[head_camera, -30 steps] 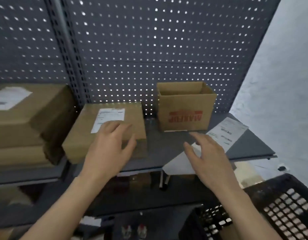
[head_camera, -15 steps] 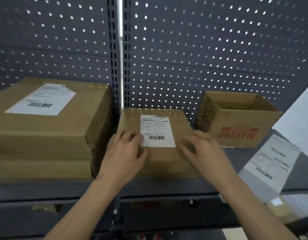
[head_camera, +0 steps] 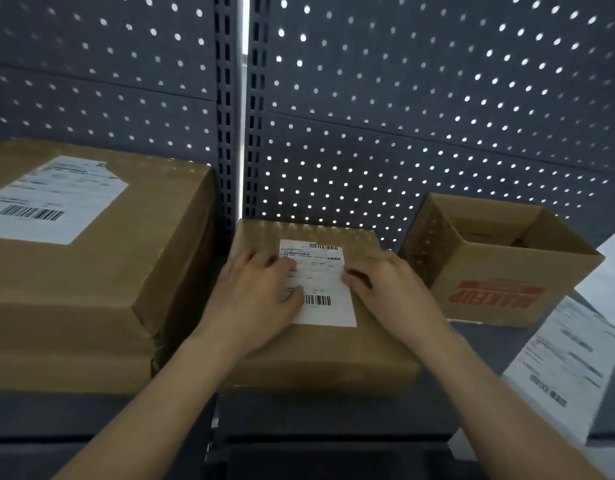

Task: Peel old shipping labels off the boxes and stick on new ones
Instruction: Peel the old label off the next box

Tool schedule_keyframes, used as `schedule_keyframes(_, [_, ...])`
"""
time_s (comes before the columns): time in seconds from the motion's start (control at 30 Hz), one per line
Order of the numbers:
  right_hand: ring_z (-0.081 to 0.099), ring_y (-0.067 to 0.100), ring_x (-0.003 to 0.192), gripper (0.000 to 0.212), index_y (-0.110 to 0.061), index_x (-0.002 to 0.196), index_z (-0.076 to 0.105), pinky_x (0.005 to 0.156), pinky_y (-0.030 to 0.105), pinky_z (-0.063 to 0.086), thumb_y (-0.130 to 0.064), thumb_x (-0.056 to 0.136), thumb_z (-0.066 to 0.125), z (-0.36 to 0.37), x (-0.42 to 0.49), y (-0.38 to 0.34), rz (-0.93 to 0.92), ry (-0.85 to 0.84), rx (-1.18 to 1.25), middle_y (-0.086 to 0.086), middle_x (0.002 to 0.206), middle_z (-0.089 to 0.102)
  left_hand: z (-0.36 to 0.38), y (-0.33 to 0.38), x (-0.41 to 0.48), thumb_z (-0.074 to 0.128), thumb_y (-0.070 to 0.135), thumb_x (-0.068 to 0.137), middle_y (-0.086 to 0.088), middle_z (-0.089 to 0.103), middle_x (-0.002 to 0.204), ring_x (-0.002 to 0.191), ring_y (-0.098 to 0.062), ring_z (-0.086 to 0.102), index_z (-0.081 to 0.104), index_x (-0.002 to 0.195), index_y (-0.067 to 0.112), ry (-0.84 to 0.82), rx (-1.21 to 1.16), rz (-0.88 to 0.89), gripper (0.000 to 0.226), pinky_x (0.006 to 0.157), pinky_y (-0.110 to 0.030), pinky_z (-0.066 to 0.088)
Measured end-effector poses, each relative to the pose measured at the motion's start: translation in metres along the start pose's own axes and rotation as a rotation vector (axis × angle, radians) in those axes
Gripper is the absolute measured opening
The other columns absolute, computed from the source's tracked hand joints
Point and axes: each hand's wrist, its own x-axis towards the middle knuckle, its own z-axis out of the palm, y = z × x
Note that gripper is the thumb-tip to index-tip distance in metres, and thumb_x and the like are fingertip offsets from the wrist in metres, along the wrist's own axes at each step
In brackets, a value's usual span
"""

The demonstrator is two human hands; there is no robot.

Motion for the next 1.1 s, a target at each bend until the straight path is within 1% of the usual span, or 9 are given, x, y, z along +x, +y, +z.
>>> schedule_keyframes(0.1, [0.054,0.019,0.105,0.023,-0.017,0.109,0.070,0.084,0.033,0.047,-0.027,0.099,0.052,0.008,0.028,0.006,0.009,0.020,0.000,-0.001,0.107,0.063,0.003,0.000,0.013,0.045,0.053,0.091,0.004,0.045,0.141,0.131,-0.020,0.034,0.045,0.139,0.030,-0.018,0.015,-0.018,0.053,0.110,-0.041,0.032])
schedule_keyframes(0.23, [0.053,0.021,0.100,0.021,-0.013,0.103,0.068,0.083,0.036,0.048,-0.021,0.099,0.049,0.018,0.056,0.010,0.024,0.009,-0.013,0.001,0.099,0.056,0.010,-0.004,0.019,0.037,0.060,0.091,0.006,0.040,0.140,0.131,-0.021,0.028,0.040,0.137,0.035,-0.015,0.069,-0.016,0.053,0.111,-0.041,0.020])
schedule_keyframes(0.33, [0.052,0.023,0.100,0.018,-0.010,0.103,0.064,0.084,0.038,0.048,-0.016,0.099,0.048,0.025,0.063,0.010,0.027,0.009,-0.065,0.003,0.101,0.055,0.014,-0.006,0.019,0.029,0.063,0.089,0.008,0.039,0.137,0.129,-0.019,0.027,0.037,0.135,0.037,0.006,0.080,-0.008,0.053,0.110,-0.039,0.019])
schedule_keyframes(0.43, [0.050,0.025,0.101,0.017,-0.011,0.110,0.059,0.080,0.034,0.044,-0.011,0.097,0.048,0.028,0.063,0.005,-0.016,0.001,-0.200,0.005,0.105,0.054,0.016,-0.005,0.018,0.030,0.062,0.091,0.008,0.036,0.139,0.130,-0.019,0.026,0.034,0.137,0.037,0.022,0.087,-0.013,0.052,0.111,-0.039,0.018])
schedule_keyframes(0.63, [0.050,0.025,0.104,0.028,-0.010,0.122,0.054,0.076,0.032,0.037,-0.005,0.096,0.044,0.026,0.061,-0.004,-0.071,0.002,-0.295,0.006,0.112,0.051,0.018,-0.006,0.020,0.031,0.062,0.089,0.007,0.036,0.138,0.130,-0.020,0.026,0.034,0.136,0.037,0.037,0.083,-0.019,0.053,0.111,-0.040,0.018])
schedule_keyframes(0.77, [0.049,0.025,0.107,0.034,-0.012,0.126,0.054,0.073,0.030,0.032,-0.003,0.094,0.044,0.026,0.061,-0.004,-0.069,-0.003,-0.273,0.005,0.113,0.051,0.020,-0.007,0.020,0.033,0.062,0.089,0.009,0.038,0.135,0.128,-0.019,0.027,0.037,0.132,0.037,0.056,0.073,-0.013,0.050,0.109,-0.039,0.018])
schedule_keyframes(0.93, [0.052,0.028,0.100,0.028,-0.009,0.109,0.061,0.076,0.028,0.035,0.006,0.090,0.048,0.032,0.061,0.002,-0.046,0.012,-0.168,0.005,0.100,0.052,0.020,-0.007,0.020,0.033,0.062,0.089,0.009,0.037,0.136,0.129,-0.019,0.026,0.037,0.133,0.038,0.055,0.071,-0.014,0.050,0.110,-0.039,0.016])
schedule_keyframes(1.03, [0.054,0.028,0.096,0.028,-0.010,0.111,0.065,0.074,0.027,0.037,0.003,0.092,0.050,0.034,0.061,0.007,0.026,0.072,-0.066,0.000,0.091,0.046,0.019,-0.007,0.019,0.033,0.062,0.089,0.009,0.037,0.138,0.130,-0.019,0.026,0.037,0.133,0.038,0.056,0.064,-0.013,0.050,0.111,-0.039,0.016])
schedule_keyframes(1.1, [0.055,0.029,0.095,0.024,-0.008,0.108,0.066,0.073,0.028,0.038,0.003,0.092,0.050,0.035,0.062,0.008,0.022,0.069,-0.091,0.003,0.092,0.048,0.019,-0.007,0.019,0.034,0.062,0.090,0.009,0.037,0.138,0.130,-0.019,0.026,0.037,0.133,0.038,0.056,0.060,-0.014,0.050,0.111,-0.040,0.016])
